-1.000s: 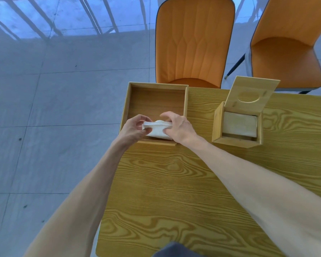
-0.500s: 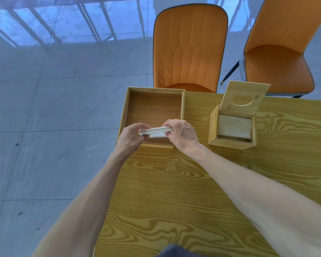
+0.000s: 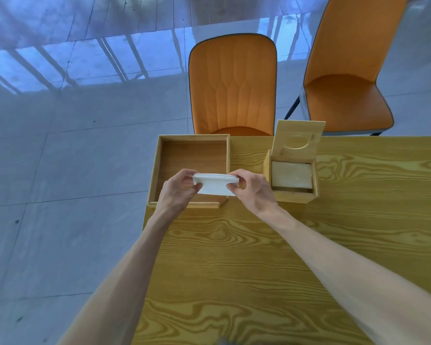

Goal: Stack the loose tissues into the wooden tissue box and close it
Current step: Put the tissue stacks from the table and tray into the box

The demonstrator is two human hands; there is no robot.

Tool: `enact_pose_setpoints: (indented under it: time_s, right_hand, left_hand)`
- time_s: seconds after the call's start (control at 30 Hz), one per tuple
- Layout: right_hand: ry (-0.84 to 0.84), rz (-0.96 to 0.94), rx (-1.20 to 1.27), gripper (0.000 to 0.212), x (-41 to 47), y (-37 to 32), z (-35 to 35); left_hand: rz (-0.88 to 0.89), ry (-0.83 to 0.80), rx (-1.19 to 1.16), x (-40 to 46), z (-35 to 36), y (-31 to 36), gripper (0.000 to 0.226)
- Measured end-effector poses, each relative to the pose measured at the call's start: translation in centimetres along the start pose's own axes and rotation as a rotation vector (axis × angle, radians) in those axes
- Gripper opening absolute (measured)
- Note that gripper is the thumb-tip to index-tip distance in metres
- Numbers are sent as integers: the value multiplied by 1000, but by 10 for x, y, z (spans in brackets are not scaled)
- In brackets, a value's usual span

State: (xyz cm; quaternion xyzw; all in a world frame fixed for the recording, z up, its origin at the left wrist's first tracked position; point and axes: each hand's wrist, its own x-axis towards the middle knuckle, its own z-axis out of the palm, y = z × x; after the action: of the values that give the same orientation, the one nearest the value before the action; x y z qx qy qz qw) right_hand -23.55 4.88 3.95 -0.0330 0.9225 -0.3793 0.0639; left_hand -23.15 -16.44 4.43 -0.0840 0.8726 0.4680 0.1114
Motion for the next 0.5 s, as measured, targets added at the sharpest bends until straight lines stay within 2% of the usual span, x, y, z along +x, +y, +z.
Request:
enact_pose_setpoints:
  time_s: [0.1, 0.3, 0.5]
  right_hand:
    - [85, 51, 101, 29, -12, 14, -25]
    - [207, 141, 200, 34, -32, 42, -75]
    - [286, 224, 188, 25, -36, 71, -109]
  left_hand:
    - [42, -13, -78, -2, 18, 23, 33]
    - [61, -61, -189, -6, 64, 68, 27]
    - [29, -61, -221, 0, 111, 98, 24]
